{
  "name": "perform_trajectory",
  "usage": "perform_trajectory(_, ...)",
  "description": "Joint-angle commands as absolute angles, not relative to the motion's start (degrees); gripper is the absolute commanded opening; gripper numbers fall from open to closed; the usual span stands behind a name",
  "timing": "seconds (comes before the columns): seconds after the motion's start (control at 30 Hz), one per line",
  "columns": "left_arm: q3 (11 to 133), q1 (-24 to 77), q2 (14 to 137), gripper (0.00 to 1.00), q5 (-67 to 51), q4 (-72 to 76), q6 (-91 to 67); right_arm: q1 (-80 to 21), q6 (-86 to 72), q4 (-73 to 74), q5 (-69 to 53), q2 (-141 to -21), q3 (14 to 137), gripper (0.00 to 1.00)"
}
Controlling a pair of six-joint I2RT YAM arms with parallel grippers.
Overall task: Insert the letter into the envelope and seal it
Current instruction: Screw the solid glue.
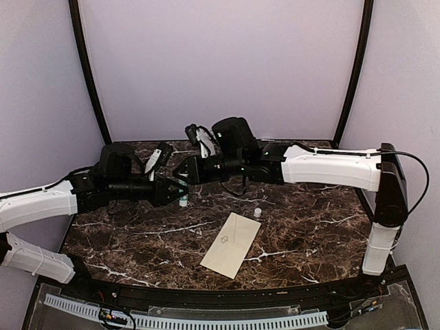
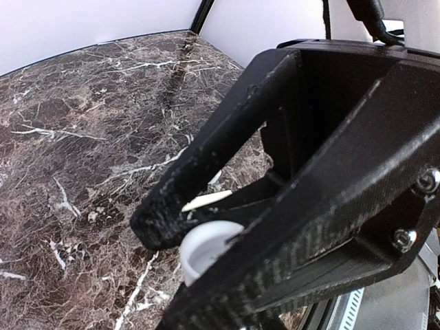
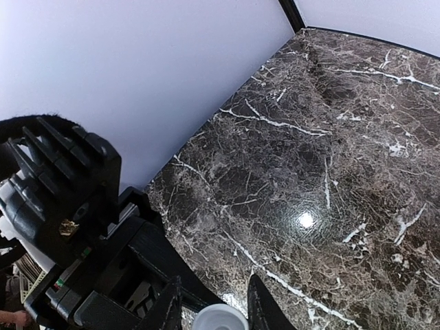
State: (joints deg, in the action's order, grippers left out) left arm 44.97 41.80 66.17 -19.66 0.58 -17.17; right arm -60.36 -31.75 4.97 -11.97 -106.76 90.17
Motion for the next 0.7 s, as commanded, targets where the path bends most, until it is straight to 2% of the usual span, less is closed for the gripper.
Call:
perform_trajectory(0.0,46.9,42.0,66.6,0.00,-20.3,0.5,-16.6,-61.5,-30.7,4.8,-13.4,-108.3,92.8,0.27)
perform_trajectory(0.2,46.9,42.0,66.6,0.00,-20.9,0.4,-16.7,-61.5,-30.3,4.9,-13.1,-107.9,92.8,0.14)
perform_trajectory(0.37,46.9,41.9,66.1,0.00,-24.9,1.1,-16.5,-60.6,-29.6,1.5,-17.7,-106.1,90.6,0.10)
perform_trajectory(0.5,46.8,41.3,65.2,0.00,-35.8,2.7,-15.4,-58.7,-28.2,-5.7,-28.4,-102.9,85.5,0.10)
perform_trajectory(0.67,47.5,40.9,66.0,0.00,-55.2,3.7,-14.8,-58.1,-23.9,-7.7,-43.3,-100.4,84.9,0.10)
